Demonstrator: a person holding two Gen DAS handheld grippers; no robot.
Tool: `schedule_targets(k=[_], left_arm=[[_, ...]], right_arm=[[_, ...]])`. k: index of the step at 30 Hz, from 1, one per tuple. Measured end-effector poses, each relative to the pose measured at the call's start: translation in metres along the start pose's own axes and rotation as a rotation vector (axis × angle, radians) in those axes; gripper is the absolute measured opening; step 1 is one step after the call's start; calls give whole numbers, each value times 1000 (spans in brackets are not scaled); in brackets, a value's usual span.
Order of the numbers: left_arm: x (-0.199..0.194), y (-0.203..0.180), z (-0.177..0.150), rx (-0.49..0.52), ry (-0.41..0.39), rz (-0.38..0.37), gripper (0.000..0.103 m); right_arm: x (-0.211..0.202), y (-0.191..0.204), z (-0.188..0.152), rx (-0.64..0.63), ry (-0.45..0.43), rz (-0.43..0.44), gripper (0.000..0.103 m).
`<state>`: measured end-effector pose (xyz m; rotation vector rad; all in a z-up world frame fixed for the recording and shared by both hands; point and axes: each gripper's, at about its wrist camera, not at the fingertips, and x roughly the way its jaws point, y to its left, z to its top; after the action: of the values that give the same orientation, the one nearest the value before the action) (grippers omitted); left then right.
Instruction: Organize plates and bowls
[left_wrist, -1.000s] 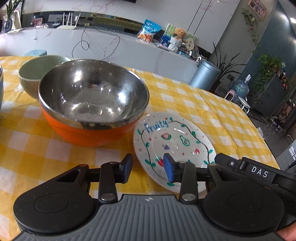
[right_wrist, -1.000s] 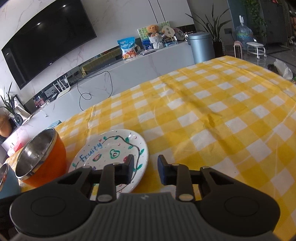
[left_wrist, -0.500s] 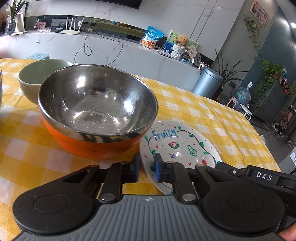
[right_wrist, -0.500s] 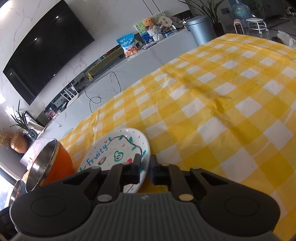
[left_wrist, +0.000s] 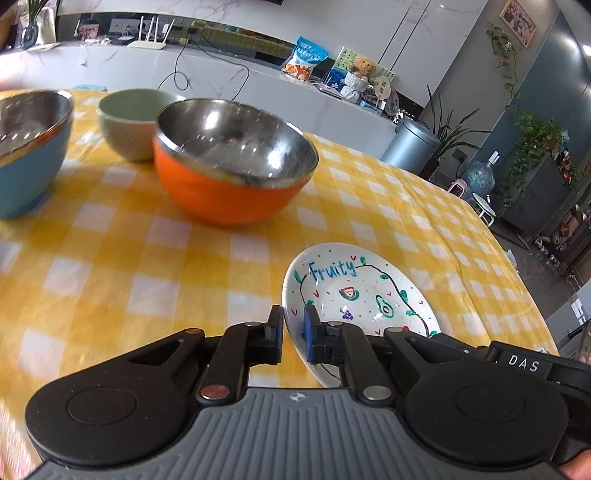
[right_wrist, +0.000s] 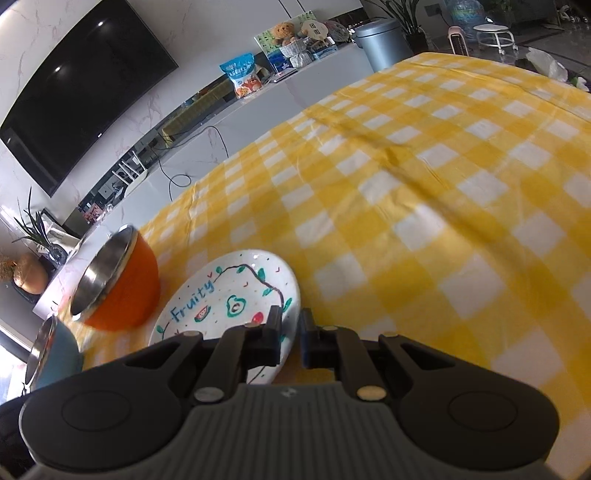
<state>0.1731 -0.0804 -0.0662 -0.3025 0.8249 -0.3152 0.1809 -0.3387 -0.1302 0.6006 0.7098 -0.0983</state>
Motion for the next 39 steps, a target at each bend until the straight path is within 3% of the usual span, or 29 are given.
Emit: schedule_targets(k=[10,13,29,32,39], left_arm=[[-9,3,-9,5,10,-6,14],[-10,6,-13,-14,-13,-2,25],[4,17,-12,-35,-40,-91,26],[5,16,-12,-42,-34,-104,23],[2,19,-15,-44,-33,-93,11]], right_arm=[[-22,-7,-24,10,4,33,11],[-21,-15,-22,45,10,63,11],[-7,-33,-15,137,2,175,11],[-7,-29,-16,114,-9,159,6],[-10,-29,-16,95,-8,144,6]])
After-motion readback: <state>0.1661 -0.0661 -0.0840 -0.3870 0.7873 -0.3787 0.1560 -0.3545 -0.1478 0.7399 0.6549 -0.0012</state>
